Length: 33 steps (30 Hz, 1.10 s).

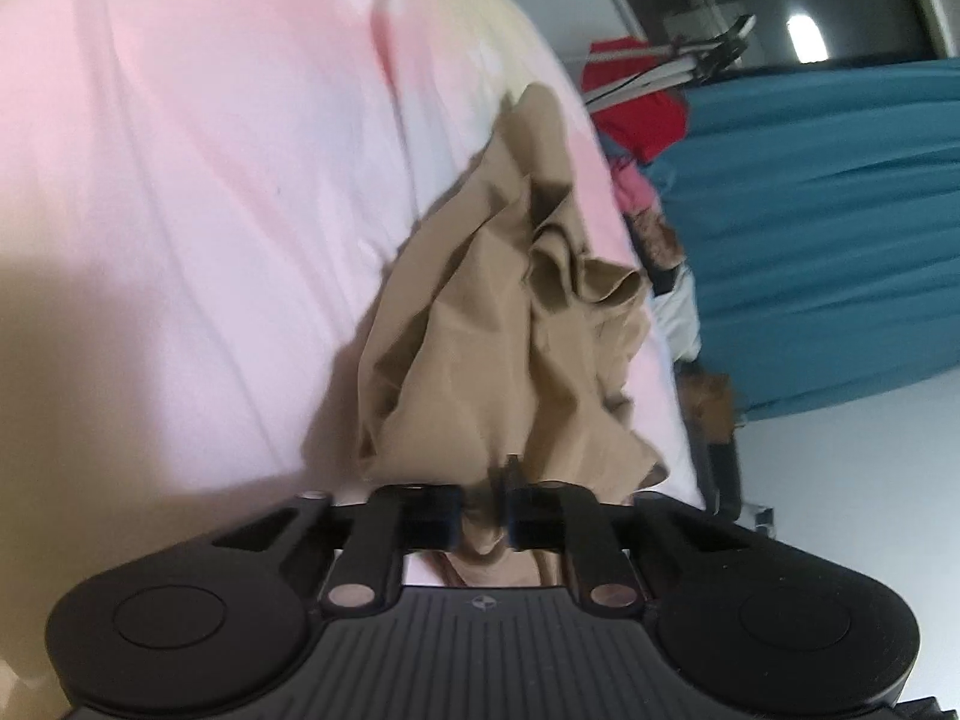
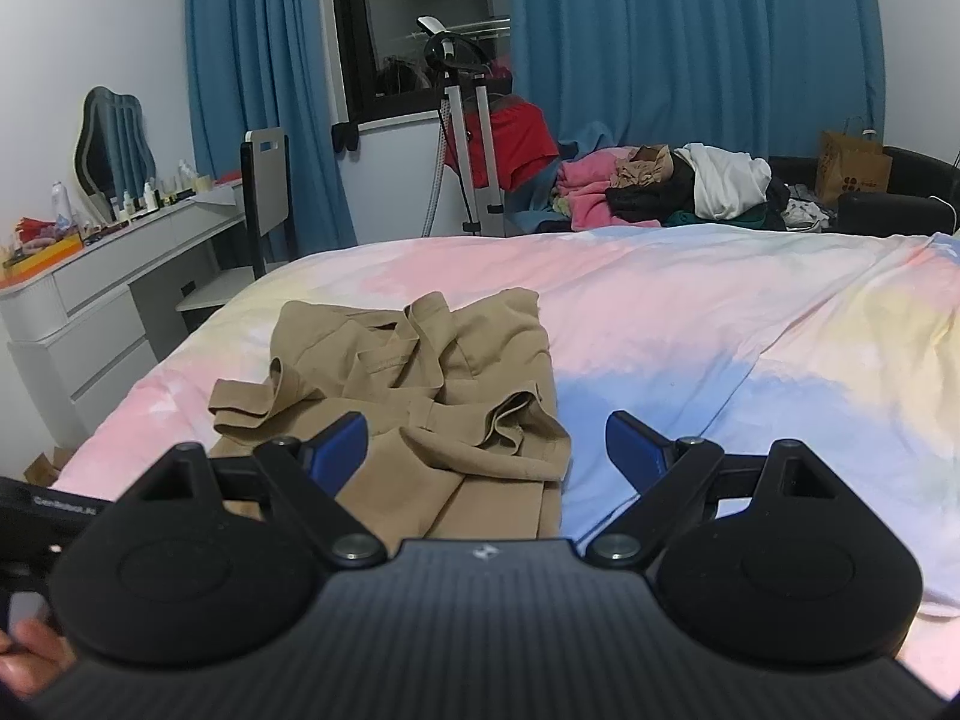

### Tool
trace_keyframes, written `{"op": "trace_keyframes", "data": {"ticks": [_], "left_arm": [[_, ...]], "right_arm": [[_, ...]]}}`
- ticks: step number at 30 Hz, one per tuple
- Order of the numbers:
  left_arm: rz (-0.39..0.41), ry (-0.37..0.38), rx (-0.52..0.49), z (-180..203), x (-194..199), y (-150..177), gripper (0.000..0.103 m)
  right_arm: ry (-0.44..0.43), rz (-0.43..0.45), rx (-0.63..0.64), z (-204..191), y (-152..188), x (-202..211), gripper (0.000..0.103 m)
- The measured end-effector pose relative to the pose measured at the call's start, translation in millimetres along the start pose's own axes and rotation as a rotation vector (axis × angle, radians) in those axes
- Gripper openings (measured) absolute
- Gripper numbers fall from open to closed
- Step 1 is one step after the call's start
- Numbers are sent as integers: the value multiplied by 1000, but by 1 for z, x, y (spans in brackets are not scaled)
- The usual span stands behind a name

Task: Fold clothes
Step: 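Grasp the folded shirt with the right gripper while the left gripper holds it up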

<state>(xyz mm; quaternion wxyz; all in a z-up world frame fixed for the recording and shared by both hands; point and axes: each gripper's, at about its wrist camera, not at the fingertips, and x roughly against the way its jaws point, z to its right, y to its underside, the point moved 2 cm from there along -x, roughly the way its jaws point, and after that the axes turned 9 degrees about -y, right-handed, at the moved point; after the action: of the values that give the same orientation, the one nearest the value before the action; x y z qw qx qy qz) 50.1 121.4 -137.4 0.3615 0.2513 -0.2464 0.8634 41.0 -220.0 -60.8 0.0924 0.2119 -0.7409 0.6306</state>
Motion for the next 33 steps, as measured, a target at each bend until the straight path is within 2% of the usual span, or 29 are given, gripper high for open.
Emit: {"op": "trace_keyframes", "data": {"ticks": [5, 9, 12, 14, 17, 19, 21, 22, 23, 28, 31, 33], "left_arm": [[45, 20, -84, 15, 8, 5, 8], [16, -8, -73, 12, 5, 7, 10], [-25, -23, -39, 7, -2, 6, 26], [-47, -40, -37, 6, -8, 6, 48], [-77, -73, -55, 8, -22, 5, 51], [-81, -78, -47, 4, -27, 5, 48], [-70, -75, -41, 3, -30, 3, 33], [-63, -69, -39, 3, -30, 3, 19], [-55, -62, -36, 3, -29, 2, 13], [9, 6, -67, 12, -17, 1, 7], [47, 108, -54, 18, -4, -1, 6], [51, 135, -38, 18, -2, -2, 6]], "right_arm": [[10, 3, 4, 0, 0, 1, 88], [15, 2, 2, 2, 0, 2, 88], [14, 0, 2, 2, 0, 1, 88], [13, -3, 2, 2, 0, 0, 88], [0, -16, -34, 5, 1, -1, 88], [-45, -29, -107, 9, 0, 0, 88], [-126, -51, -236, 17, 2, 2, 88], [-163, -69, -304, 21, 4, 1, 88], [-209, -93, -381, 24, 7, 0, 88], [-402, -259, -696, 28, 38, -18, 89], [-512, -355, -893, 25, 64, -36, 89], [-538, -381, -982, 25, 78, -45, 89]]}}
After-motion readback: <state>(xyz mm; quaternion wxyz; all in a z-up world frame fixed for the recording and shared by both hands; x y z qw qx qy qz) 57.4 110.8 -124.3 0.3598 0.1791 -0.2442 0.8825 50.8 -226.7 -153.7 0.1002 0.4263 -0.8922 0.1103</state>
